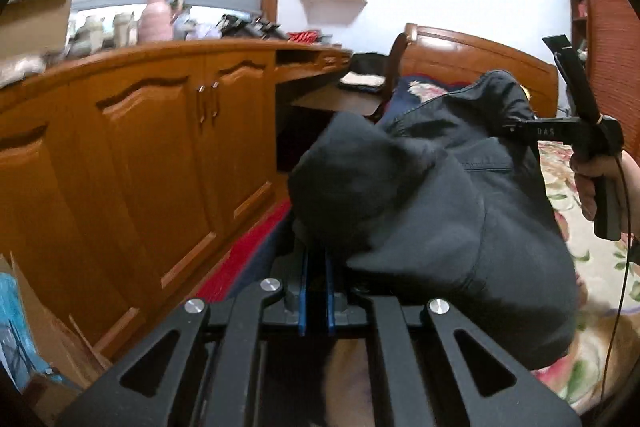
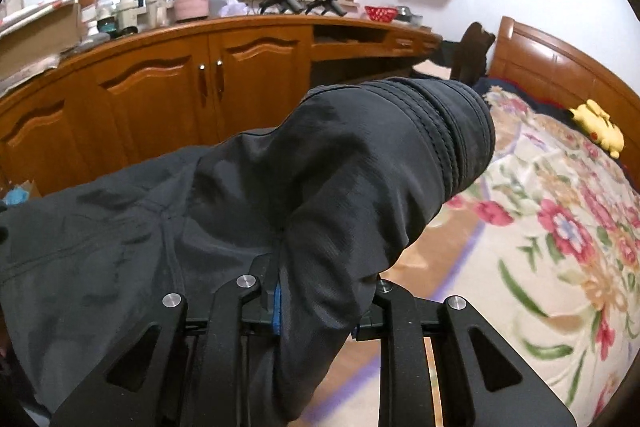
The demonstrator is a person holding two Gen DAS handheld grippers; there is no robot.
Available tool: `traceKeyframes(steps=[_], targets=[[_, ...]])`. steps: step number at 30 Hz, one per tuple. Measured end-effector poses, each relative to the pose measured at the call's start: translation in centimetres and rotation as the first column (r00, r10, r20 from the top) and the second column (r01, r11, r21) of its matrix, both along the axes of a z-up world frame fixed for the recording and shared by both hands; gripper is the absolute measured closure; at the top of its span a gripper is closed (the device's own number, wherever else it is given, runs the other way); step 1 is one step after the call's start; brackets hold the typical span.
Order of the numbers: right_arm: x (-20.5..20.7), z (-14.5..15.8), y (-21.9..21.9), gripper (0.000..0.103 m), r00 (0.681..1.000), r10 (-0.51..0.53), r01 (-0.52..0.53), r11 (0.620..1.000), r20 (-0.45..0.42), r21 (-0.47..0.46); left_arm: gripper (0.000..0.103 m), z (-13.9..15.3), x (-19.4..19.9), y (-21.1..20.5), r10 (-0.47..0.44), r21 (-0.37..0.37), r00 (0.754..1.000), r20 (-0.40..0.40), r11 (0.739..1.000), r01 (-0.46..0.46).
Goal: Fold large clothes
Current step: 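Lift the jacket bundle with the left tool and carry it to the bed edge by the cabinet, then lower the bundle onto the bed edge and open the left tool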
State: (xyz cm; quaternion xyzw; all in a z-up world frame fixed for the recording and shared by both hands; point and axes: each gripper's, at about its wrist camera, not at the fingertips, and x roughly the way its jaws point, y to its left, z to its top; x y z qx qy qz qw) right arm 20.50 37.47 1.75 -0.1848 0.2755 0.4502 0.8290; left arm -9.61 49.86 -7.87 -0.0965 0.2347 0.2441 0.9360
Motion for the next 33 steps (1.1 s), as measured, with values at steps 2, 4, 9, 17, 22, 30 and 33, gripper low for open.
traceKeyframes(steps=[2,4,9,17,22,30,33], targets=[[-0.2,-1.2,0.9,0.079,1.0,-0.02,0.02,0.999,0.012,-0.036,0.099,-1.2,-0.2,0.1,0.017,-0.002,1.0,-0.01,1.0,-0.017],[-0.3,-2.3,1.6,0.07,0.997,-0.064,0.067,0.993,0.038,-0.098,0.099,-1.7,-0.3,0.2,0.025,-0.027,1.0,0.002,0.999,-0.025],[0.5,-3.2,-0.7,0.041,0.993,-0.118,0.12,0.985,0.017,-0.124,0.091,-0.8,-1.2,-1.1,0.041,-0.038,0.999,0.019,0.998,-0.041],[-3.4,-2.7,-7.4,0.026,0.998,-0.064,0.063,0.996,-0.002,-0.055,0.069,2.0,-2.2,-4.5,0.008,0.026,1.0,0.017,1.0,-0.009],[-5.7,-2.2,-11.3,0.026,0.998,-0.057,0.057,0.998,-0.011,-0.022,0.065,4.6,-1.9,-8.3,-0.038,0.095,0.999,0.02,0.995,0.036],[-7.7,-0.1,-17.3,0.026,0.998,-0.066,0.066,0.998,0.024,0.005,0.061,5.8,1.9,-11.9,-0.126,0.039,0.992,0.007,0.991,0.126],[-8.4,0.5,-19.9,0.026,0.996,-0.079,0.078,0.997,0.04,0.013,0.057,5.7,3.0,-13.3,-0.149,0.025,0.989,0.001,0.989,0.149]])
